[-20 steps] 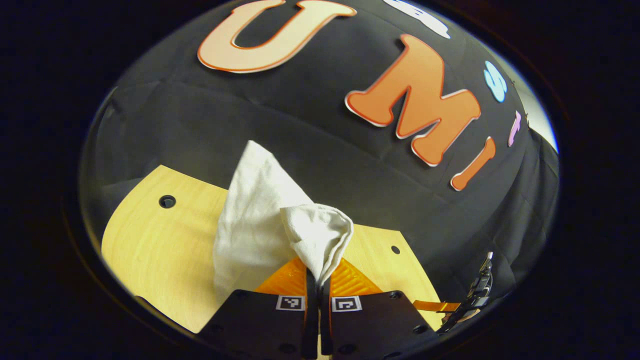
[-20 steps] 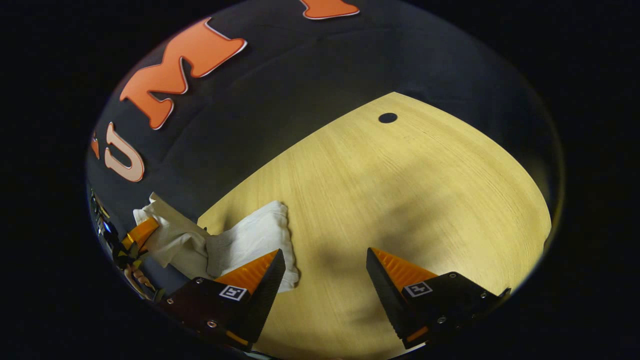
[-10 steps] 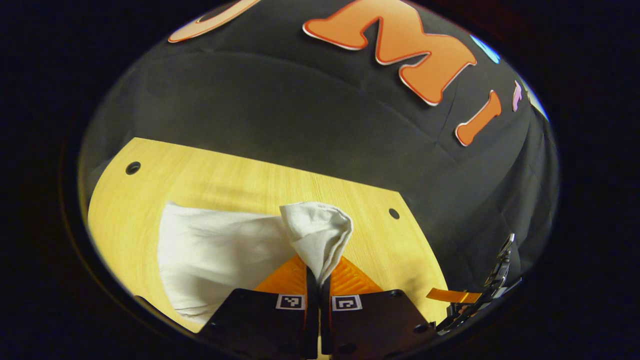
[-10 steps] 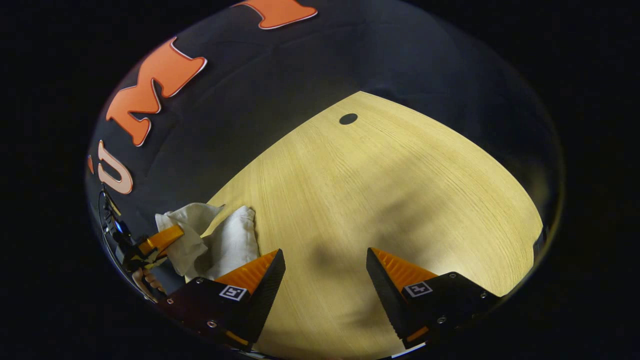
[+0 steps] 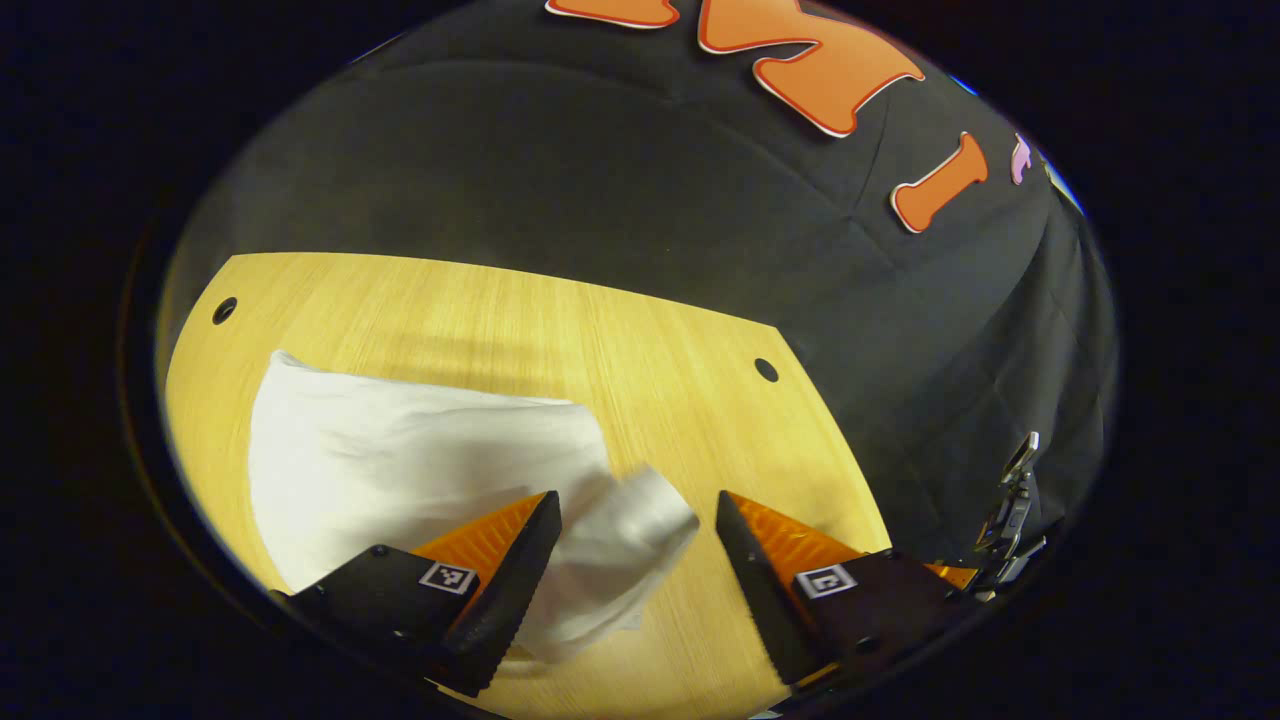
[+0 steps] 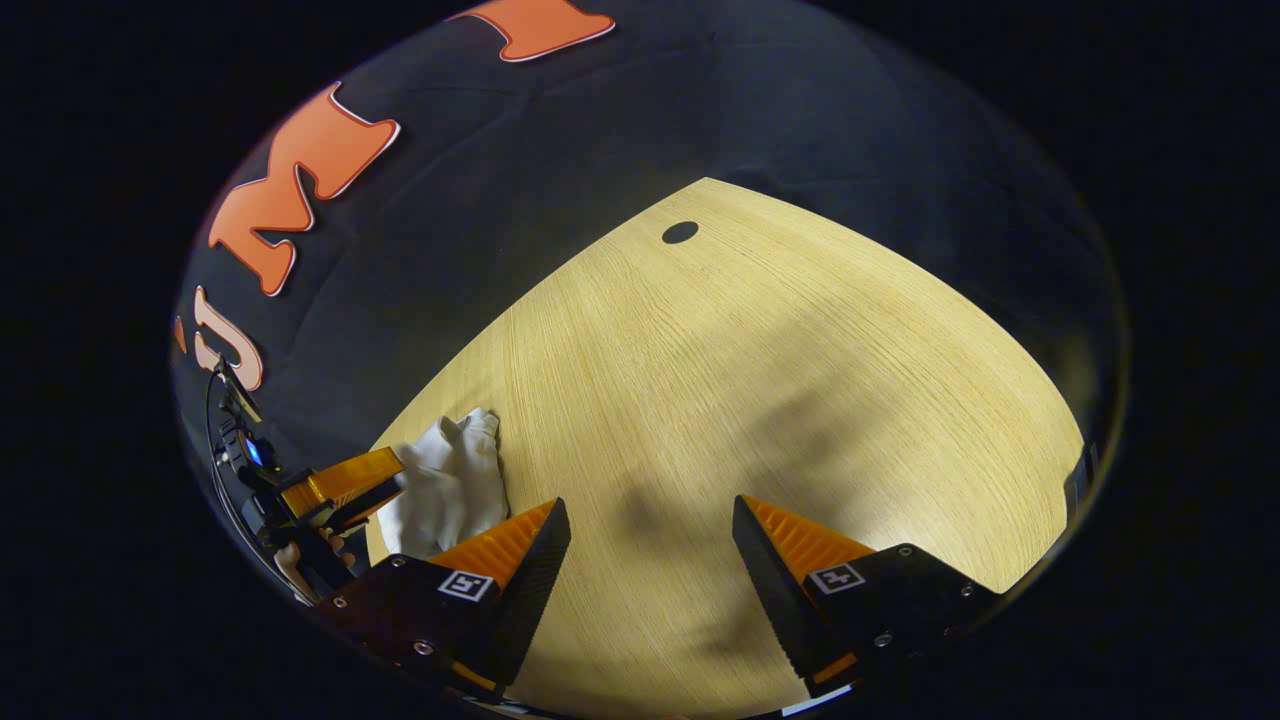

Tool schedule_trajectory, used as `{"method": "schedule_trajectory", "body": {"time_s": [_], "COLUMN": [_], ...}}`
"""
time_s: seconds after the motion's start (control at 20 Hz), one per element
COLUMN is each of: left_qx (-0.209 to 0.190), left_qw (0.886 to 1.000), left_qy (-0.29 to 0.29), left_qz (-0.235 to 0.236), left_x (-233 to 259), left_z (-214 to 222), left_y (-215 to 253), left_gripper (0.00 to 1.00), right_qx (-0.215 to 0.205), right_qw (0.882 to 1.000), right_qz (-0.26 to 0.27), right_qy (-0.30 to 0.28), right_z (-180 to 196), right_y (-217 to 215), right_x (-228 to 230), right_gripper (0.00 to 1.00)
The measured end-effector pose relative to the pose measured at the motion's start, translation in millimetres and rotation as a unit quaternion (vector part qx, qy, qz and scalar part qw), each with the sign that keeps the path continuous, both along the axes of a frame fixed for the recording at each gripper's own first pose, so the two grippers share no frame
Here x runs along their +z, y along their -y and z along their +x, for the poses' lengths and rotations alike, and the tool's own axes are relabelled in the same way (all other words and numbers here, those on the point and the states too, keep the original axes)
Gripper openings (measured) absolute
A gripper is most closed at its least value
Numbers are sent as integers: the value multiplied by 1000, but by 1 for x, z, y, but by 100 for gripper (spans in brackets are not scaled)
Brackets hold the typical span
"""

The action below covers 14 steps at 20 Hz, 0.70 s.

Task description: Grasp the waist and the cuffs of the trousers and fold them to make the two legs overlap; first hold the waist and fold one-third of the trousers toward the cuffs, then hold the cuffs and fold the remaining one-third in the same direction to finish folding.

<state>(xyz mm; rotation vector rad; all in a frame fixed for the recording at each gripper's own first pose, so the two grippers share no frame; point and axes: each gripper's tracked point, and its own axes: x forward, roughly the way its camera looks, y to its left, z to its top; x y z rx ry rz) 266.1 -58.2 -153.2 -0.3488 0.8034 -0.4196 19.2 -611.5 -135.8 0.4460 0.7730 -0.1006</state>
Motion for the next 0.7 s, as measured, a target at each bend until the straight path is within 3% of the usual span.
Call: {"method": "schedule_trajectory", "body": {"time_s": [0.25, 0.5, 0.7], "left_qx": [6, 60, 112], "left_qw": [996, 990, 974], "left_qy": [71, 117, 169], "left_qz": [48, 52, 100], "left_x": [32, 72, 94], "left_z": [0, -7, -16], "left_y": [-23, -73, -132], "left_gripper": [100, 99, 99], "right_qx": [16, 54, 87], "right_qw": [1000, 996, 988], "right_qz": [-14, -64, -88], "right_qy": [7, 40, 87], "right_z": [5, 21, 28], "right_y": [-19, -42, -68], "right_x": [7, 33, 60], "right_gripper": [98, 99, 99]}}
